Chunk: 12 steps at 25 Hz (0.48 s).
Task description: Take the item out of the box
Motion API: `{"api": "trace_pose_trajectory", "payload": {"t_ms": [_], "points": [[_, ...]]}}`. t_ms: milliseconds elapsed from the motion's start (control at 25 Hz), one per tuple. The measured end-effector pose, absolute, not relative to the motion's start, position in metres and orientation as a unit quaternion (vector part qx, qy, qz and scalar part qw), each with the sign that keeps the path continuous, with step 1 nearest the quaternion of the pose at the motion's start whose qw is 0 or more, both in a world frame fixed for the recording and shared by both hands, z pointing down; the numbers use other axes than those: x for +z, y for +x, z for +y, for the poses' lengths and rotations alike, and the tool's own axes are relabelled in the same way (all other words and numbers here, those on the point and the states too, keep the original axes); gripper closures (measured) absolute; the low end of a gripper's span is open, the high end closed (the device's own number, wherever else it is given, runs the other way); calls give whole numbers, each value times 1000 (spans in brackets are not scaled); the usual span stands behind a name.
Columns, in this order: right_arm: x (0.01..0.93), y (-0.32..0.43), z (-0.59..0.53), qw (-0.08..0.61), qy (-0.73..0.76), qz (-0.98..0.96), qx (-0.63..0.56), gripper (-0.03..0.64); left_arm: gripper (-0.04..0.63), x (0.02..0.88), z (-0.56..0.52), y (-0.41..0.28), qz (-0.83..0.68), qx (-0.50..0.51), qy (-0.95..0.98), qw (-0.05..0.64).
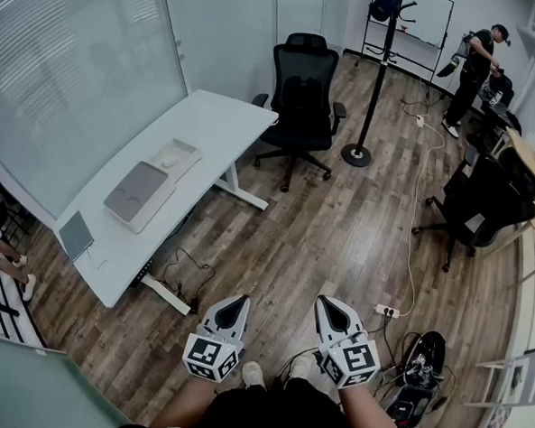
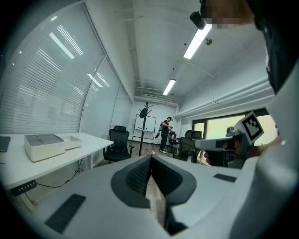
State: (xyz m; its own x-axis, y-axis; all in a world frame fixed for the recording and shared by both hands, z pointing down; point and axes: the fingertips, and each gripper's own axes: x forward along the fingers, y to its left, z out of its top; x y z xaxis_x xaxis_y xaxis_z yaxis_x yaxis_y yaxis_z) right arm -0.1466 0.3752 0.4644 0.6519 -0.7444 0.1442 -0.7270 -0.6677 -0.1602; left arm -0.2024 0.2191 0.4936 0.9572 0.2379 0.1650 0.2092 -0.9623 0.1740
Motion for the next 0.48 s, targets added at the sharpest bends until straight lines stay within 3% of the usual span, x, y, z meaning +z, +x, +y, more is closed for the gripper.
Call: {"api": "trace_pose_trajectory", "payload": {"t_ms": [480], "points": [[467,-178,332,53,-904,413,-102,614,584,484,181,-244,123,82,986,77]]}}
